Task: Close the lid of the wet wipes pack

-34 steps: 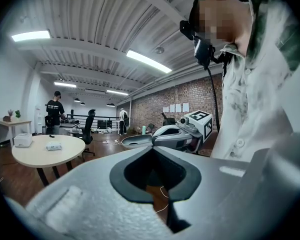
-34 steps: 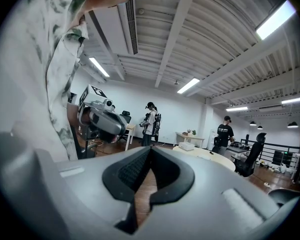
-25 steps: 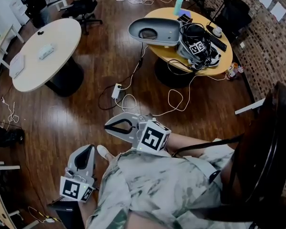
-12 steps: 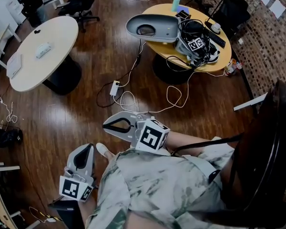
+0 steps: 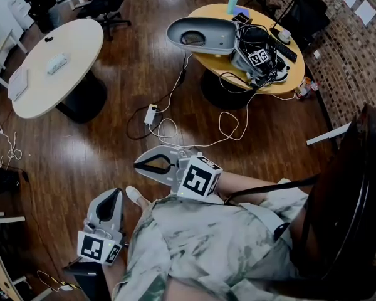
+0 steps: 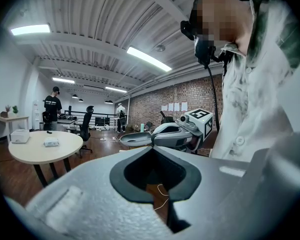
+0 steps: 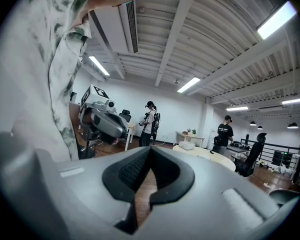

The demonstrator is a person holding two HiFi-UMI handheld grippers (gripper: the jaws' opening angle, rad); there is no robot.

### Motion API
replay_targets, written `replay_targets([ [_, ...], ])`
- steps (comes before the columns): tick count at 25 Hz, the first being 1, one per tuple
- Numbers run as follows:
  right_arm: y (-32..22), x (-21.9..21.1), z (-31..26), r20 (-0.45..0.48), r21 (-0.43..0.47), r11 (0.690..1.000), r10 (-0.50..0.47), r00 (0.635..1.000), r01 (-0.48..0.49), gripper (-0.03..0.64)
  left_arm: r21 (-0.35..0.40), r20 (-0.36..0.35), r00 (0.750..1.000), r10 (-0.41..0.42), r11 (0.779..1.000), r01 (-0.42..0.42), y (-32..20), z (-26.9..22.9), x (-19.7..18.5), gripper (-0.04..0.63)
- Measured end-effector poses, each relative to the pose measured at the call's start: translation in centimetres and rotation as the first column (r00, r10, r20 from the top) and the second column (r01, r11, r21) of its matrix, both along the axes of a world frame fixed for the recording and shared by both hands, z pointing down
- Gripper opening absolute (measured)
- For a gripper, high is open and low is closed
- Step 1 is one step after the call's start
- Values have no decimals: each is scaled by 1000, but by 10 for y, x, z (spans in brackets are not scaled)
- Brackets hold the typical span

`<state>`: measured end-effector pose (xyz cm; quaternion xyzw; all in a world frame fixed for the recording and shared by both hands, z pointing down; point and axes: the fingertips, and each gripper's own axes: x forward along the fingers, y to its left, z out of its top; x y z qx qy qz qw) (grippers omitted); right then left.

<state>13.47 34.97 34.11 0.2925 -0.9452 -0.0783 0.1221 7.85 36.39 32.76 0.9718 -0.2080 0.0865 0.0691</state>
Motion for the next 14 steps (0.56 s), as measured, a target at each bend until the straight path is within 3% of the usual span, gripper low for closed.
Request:
replay_targets([
  [14, -7, -5, 9, -20, -19, 1000, -10, 1000, 10, 6, -19, -4, 1000, -9, 1000, 9, -8, 6, -5, 2],
])
